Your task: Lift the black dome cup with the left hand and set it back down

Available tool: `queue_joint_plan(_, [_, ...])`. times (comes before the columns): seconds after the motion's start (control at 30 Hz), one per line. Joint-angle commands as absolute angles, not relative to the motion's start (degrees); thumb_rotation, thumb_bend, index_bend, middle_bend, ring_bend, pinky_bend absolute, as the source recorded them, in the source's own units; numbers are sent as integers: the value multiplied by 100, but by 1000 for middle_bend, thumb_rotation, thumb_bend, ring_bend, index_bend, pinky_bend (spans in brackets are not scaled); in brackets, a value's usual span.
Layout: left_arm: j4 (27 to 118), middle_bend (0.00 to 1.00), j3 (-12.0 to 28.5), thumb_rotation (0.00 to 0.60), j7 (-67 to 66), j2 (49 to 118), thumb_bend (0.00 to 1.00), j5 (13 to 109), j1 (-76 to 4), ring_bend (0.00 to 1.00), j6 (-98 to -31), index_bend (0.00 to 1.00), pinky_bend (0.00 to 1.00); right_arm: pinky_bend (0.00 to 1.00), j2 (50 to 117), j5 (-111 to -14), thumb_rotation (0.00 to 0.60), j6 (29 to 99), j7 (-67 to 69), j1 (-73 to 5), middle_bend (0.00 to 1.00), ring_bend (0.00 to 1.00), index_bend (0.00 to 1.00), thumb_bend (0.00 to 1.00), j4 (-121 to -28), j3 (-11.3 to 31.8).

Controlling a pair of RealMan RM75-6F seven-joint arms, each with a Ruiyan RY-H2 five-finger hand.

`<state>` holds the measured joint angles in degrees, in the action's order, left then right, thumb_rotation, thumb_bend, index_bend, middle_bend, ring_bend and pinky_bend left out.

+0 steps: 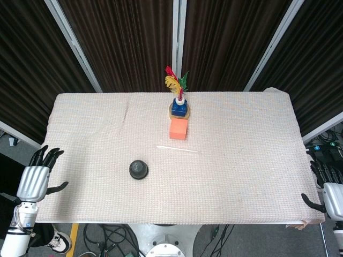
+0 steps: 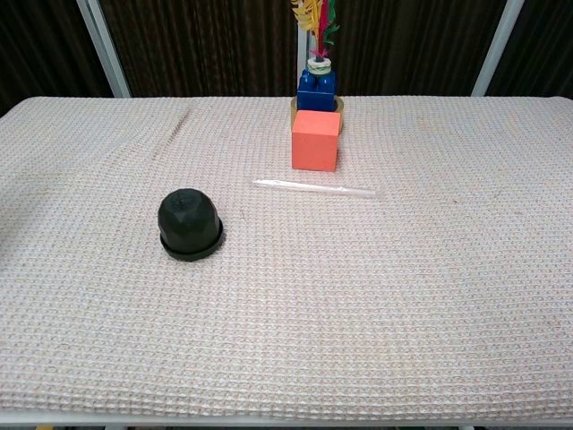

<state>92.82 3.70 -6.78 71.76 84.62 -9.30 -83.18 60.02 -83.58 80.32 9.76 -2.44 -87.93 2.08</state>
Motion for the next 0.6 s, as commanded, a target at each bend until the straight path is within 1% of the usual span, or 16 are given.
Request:
queue_joint_plan(0.03, [9291, 140, 364, 600, -658, 7173, 36, 8452, -929, 13, -8302, 179, 99, 0, 6006, -8355, 600, 8021, 973, -248, 0, 0, 0, 163, -8792, 205])
queue_joint_plan(0.27, [9299, 139, 333, 600, -605, 7153, 36, 8460, -932, 13, -8258, 179, 99, 0, 6006, -8365, 600, 8041, 959, -244, 0, 0, 0, 163, -8803, 206])
queue_joint_plan(0.6, [9248, 141, 260, 600, -407, 7215, 37, 8452, -1033, 13, -7981, 172, 98, 0, 5966, -8437, 600, 8122, 845, -264, 0, 0, 0, 164, -8964, 233])
